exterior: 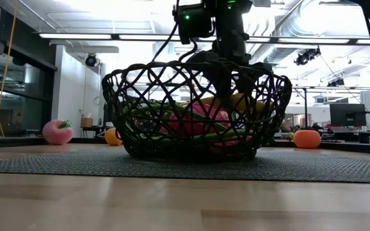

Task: Build produce basket
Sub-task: Put the yellow banana into the black wire basket, then put the pink peach into the black wire basket

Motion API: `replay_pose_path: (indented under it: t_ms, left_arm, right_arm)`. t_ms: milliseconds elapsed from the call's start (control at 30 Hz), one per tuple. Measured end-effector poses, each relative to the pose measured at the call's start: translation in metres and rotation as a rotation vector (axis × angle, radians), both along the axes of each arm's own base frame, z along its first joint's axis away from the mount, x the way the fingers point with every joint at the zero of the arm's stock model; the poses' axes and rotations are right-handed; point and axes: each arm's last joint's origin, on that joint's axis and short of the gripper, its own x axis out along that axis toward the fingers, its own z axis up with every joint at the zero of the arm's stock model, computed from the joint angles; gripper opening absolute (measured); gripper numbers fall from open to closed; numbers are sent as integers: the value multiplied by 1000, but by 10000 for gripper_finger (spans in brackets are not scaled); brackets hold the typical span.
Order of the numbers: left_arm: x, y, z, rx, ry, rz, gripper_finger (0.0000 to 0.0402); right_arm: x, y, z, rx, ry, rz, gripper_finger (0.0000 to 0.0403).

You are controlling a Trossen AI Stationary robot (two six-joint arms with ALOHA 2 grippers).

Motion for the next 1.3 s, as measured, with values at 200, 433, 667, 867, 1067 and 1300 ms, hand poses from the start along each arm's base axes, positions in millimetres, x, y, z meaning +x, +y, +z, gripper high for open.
replay_pose_path:
  t_ms: [200,433,667,867,1067,1300]
  left_arm:
    - [0,0,0,15,3,1,0]
    - [0,0,0,8,1,0,0]
    - [0,0,0,7,1,0,0]
    - [0,0,0,4,1,0,0]
    - [0,-1,-1,-68,-1,-54,0]
    - [0,-3,-5,-122,32,-101,0]
  right_arm:
    - [-2,1,5,17,-8,43,243]
    - [-17,3,33,26,-63,94,243]
    - [-48,13,76,-102,-89,238,243]
    - [-73,26,103,-185,-93,355,243]
    - [-110,30,84,-178,-133,347,243]
    - [-165,42,59,-106,-579,274,243]
